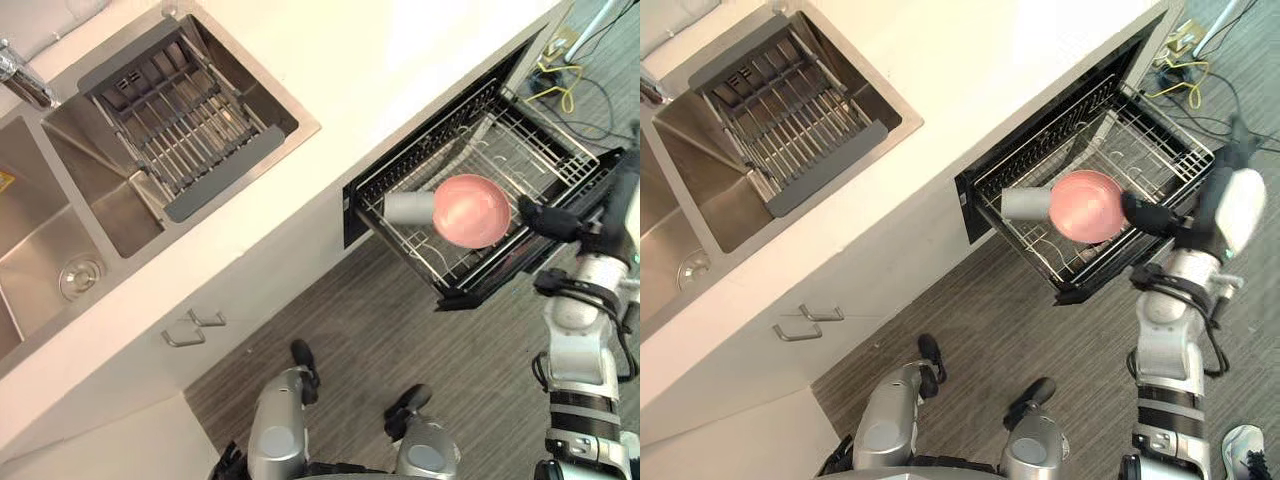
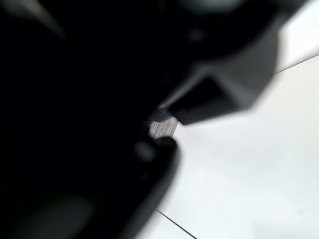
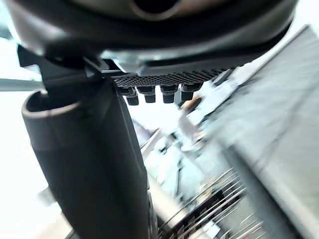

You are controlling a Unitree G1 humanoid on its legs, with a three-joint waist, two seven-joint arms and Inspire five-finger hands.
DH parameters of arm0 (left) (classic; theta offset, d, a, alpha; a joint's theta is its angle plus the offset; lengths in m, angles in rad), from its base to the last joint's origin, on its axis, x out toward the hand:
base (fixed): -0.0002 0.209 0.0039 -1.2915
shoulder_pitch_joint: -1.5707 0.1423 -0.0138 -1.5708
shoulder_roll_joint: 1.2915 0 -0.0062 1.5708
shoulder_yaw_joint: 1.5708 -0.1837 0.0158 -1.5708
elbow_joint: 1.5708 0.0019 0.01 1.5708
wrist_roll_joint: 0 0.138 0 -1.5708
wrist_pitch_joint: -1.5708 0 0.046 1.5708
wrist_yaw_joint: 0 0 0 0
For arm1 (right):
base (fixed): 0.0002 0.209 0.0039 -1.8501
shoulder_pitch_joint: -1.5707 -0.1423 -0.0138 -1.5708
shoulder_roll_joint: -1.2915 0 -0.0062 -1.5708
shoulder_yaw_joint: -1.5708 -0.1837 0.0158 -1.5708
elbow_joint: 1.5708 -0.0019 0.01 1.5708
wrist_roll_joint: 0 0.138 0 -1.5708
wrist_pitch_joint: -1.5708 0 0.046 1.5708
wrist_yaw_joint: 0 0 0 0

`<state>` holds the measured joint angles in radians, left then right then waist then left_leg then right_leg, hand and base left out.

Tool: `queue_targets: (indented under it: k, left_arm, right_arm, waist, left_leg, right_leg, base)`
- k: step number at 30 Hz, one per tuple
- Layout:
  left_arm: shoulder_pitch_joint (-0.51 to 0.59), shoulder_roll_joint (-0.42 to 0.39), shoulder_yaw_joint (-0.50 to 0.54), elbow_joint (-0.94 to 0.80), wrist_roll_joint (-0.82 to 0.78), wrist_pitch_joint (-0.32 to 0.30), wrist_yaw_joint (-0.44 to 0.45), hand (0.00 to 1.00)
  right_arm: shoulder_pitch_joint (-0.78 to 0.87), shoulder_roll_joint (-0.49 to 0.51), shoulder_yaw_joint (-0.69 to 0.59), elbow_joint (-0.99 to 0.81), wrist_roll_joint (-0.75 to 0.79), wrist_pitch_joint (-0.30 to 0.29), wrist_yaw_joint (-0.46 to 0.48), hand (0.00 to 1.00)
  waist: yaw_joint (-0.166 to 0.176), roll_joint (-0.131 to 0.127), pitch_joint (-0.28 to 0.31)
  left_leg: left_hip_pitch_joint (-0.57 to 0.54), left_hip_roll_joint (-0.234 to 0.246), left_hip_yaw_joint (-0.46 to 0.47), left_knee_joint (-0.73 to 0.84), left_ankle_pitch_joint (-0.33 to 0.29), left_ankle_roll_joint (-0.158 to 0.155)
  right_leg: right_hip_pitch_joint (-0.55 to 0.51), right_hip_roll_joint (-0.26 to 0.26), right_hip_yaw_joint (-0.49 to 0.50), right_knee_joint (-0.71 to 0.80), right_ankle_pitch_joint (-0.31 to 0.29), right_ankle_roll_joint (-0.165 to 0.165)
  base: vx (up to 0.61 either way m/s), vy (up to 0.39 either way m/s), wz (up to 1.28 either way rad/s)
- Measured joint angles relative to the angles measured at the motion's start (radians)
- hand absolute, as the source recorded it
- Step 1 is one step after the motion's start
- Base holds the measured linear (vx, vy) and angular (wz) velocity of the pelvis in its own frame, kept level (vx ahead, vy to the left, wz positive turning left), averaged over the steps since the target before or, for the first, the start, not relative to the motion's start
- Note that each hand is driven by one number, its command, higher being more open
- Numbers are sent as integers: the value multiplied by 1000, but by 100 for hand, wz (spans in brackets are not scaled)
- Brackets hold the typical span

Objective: Walk over to the sink, pick up the cup, carry it to the dishwasher, place the cup inside the dishwasher, then close the dishwasher door

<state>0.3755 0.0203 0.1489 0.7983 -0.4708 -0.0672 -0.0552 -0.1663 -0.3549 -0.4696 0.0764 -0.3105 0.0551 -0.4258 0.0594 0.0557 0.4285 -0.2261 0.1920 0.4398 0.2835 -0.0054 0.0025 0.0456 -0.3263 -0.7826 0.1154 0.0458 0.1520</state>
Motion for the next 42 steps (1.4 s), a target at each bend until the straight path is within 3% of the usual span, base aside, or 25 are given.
queue_targets:
  k: [4, 5, 10, 17, 19, 21, 25, 31, 38, 41, 42]
  left_arm:
    - [5, -1, 2, 31, 0, -8, 0, 100]
    - [9, -2, 2, 34, 0, -9, 1, 100]
    - [11, -1, 1, 36, 27, -10, 8, 100]
    - [-5, 4, -20, 35, 78, -12, 9, 100]
    - [-13, 3, -30, 36, 80, -12, 9, 100]
    - [-25, 0, -64, 37, 79, -12, 8, 100]
    - [-29, -6, -82, 37, 79, -17, 6, 100]
    - [-34, -7, -84, 27, 66, -29, -13, 100]
    - [-45, -45, -77, 28, 77, -39, -43, 100]
    - [-48, -45, -74, 28, 98, -42, -58, 100]
    - [-50, -45, -68, 30, 113, -42, -65, 100]
  right_arm:
    - [64, 72, -129, 102, 205, 22, -21, 100]
    - [89, 103, -152, 135, 283, 25, -17, 0]
    - [156, 208, -161, 292, 486, 30, 2, 0]
    - [89, 203, -109, 354, 501, 17, 38, 0]
    - [45, 177, -77, 356, 480, 7, 48, 0]
    - [-13, 142, -24, 356, 450, -24, 63, 0]
    - [-38, 122, 6, 388, 381, -26, 65, 0]
    - [-65, 77, 20, 421, 347, -11, 60, 0]
    - [-237, -30, 96, 585, 348, 23, 55, 0]
    - [-330, -62, 160, 663, 349, 47, 98, 0]
    - [-354, -84, 191, 682, 350, 56, 124, 100]
  waist:
    - [-16, -3, -21]
    - [-22, -3, -23]
    - [-35, -2, -25]
    - [-20, 5, -23]
    - [-17, 15, -18]
    - [-12, 41, -6]
    - [2, 67, -9]
    - [7, 90, -10]
    - [60, 157, -52]
    - [77, 171, -63]
    - [85, 175, -67]
  left_leg:
    - [23, 0, 10, -10, -1, -3]
    - [31, -2, 13, -19, -1, -4]
    - [41, -17, 15, -64, 18, -16]
    - [26, -74, 10, -153, 73, 8]
    - [27, -93, 6, -171, 82, 13]
    - [27, -122, -12, -197, 96, 24]
    - [28, -160, -40, -235, 118, 40]
    - [37, -216, -140, -247, 129, 52]
    - [65, -274, -256, -299, 169, 54]
    - [82, -280, -292, -318, 189, 49]
    - [85, -279, -299, -319, 192, 46]
  right_leg:
    - [13, -2, 5, 0, -2, 2]
    - [18, -3, 6, 2, -3, 3]
    - [7, -11, 6, 7, -4, 1]
    - [-45, -57, 1, 43, -3, 2]
    - [-49, -70, -6, 48, -3, 2]
    - [-48, -94, -22, 62, -6, 6]
    - [-42, -125, -54, 82, -11, 18]
    - [32, -180, -161, 146, -53, 44]
    - [118, -238, -286, 250, -123, 41]
    - [150, -240, -317, 277, -153, 43]
    - [156, -240, -323, 285, -163, 43]
  base:
    - [-53, 14, -6]
    - [-60, 14, -4]
    - [-57, 16, 1]
    - [-35, 64, 10]
    - [-15, 66, 15]
    - [-11, 74, 27]
    - [19, 47, 30]
    - [37, -8, 52]
    - [38, -27, 52]
    - [30, -83, 34]
    - [30, -120, 29]
